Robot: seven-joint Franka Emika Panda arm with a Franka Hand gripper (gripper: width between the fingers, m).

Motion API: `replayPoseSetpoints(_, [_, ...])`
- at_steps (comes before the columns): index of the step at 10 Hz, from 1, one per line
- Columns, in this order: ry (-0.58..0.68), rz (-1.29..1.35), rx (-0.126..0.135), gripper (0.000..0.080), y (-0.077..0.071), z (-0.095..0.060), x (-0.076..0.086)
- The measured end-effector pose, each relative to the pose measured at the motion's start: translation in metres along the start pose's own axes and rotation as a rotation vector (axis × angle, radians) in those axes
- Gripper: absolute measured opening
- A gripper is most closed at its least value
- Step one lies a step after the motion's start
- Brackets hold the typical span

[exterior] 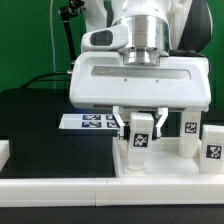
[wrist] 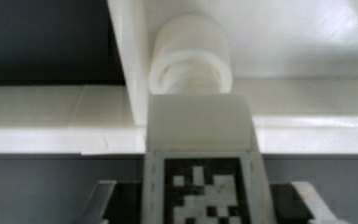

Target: Assemble square table

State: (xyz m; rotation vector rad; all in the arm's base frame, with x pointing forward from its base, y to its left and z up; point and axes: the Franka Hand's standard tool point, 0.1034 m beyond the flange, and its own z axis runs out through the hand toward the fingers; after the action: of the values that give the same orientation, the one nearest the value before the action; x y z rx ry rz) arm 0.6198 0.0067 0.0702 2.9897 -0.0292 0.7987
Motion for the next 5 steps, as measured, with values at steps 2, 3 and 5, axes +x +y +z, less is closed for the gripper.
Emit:
replayPoseSetpoints(2, [0.0,-0.001,-0.003,0.0284,0.0011,0.0034,-0.0034])
replayPoseSetpoints(3, [0.003,-0.001,-0.004,0.0284,0.0017,0.0035,-0.0032])
replayPoseSetpoints(5, [0.002,-0.001,-0.004,0.0284,0.0016,0.0035,-0.0034])
